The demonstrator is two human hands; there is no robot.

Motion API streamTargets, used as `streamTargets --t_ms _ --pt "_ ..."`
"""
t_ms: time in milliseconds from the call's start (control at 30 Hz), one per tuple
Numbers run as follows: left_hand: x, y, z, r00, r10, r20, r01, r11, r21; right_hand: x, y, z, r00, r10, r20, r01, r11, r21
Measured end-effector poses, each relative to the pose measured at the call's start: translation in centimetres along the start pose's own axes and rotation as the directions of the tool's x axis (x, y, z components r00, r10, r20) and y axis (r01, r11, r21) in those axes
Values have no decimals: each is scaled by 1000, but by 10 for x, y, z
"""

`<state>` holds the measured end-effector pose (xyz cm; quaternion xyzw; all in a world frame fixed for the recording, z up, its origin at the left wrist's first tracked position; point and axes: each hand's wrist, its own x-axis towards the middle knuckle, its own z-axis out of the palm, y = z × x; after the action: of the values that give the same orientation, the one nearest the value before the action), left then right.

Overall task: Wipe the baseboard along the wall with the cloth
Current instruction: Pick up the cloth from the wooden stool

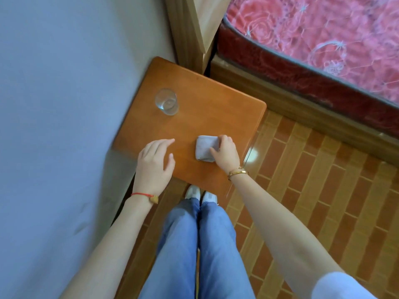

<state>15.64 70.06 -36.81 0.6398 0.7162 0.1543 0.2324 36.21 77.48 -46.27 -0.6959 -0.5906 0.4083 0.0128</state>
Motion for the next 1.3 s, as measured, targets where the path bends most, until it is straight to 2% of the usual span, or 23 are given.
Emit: streamTargets --t_ms 167,467,733,900,1100,1300 --pt "10 -19 38 998 -52 38 52 999 8 5 7 19 997 16 -72 -8 994 112" --pt "24 -47 107 984 -86 153 65 989 134 13 16 26 988 -22 -150 39 993 114" --pt "19 -56 127 977 -123 173 95 983 159 11 19 30 980 -37 -196 60 992 112" --pt "21 -53 119 963 -130 234 90 981 174 1 12 17 986 -11 -166 51 969 241" --pt "31 -39 83 902 -157 403 74 974 213 -27 -3 -22 969 244 -30 -183 799 573" --pt "31 8 3 957 -52 285 12 990 139 -83 -36 -87 957 270 103 -242 556 795"
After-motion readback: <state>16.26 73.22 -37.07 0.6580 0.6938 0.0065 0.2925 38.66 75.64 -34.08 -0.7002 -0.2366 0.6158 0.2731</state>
